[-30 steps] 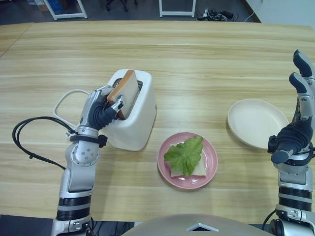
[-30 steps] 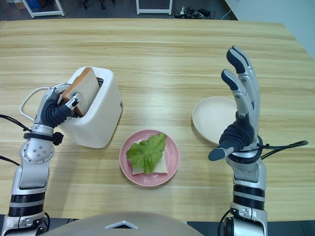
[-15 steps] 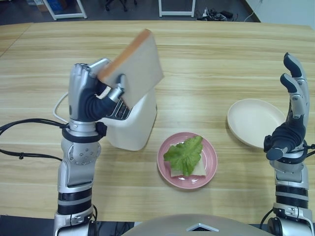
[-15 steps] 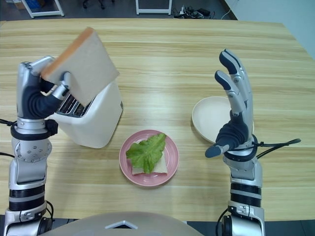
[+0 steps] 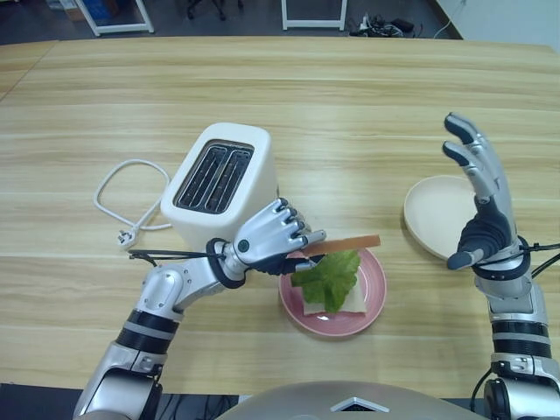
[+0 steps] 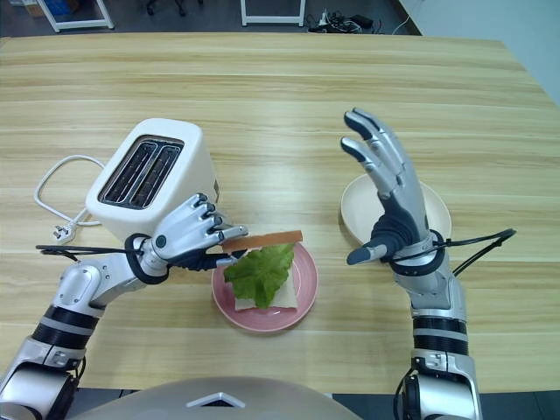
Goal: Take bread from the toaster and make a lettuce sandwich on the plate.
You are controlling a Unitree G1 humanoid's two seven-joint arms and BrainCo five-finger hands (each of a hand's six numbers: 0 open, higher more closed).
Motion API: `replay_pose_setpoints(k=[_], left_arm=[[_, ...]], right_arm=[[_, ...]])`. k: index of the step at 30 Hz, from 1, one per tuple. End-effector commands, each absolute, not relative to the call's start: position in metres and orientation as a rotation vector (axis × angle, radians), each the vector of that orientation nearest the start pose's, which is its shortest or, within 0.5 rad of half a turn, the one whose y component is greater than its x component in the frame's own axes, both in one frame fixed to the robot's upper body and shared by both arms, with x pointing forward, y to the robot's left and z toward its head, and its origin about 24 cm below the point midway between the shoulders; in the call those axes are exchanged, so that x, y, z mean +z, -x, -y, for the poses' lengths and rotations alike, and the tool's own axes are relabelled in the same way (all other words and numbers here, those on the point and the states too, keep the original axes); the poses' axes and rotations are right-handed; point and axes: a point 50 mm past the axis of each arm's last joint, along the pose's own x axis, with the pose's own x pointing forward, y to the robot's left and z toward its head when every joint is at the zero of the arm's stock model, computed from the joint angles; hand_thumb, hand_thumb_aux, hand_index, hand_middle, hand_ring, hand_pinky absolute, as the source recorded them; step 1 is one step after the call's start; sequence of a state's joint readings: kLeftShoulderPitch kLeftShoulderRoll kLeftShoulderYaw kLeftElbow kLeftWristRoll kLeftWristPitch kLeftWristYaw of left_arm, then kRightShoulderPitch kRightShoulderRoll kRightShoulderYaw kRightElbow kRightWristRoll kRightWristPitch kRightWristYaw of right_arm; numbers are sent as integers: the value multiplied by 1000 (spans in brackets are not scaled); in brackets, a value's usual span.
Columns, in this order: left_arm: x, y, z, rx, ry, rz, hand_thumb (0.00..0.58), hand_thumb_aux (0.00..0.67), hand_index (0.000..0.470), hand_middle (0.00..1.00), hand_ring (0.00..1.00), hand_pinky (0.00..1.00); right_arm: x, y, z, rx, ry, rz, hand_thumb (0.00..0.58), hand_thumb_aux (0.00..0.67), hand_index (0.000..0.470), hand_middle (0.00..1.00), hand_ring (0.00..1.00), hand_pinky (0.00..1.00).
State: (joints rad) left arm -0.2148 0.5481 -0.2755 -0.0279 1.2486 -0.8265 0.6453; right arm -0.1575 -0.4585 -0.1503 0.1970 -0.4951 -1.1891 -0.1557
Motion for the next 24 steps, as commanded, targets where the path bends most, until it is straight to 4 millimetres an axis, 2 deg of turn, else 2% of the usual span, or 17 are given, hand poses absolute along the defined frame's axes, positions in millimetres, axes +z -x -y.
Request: replay_pose_setpoints(k=[1,9,18,24], left_arm=[[106,-223,-117,-453,-1239,1400,580,670,470,1000,1000,1000],[79,-217,-117,-503,-1279,1394,580,670,470,1000,1000,1000],[59,-221,-113,-468,-1345,1437,580,670,470,1000,1000,1000],[41,-207,-106,-560,-1307,1435,580,670,470,1000,1000,1000]], right_arm=[[121,-230,202,405,919,1010,0,0,0,0,0,0],[82,-220,208,813,1083,709,0,0,0,0,0,0],[79,-208,201,978,1048,663,0,0,0,0,0,0],[74,-206,193,1088,1046,637,0,0,0,0,0,0]])
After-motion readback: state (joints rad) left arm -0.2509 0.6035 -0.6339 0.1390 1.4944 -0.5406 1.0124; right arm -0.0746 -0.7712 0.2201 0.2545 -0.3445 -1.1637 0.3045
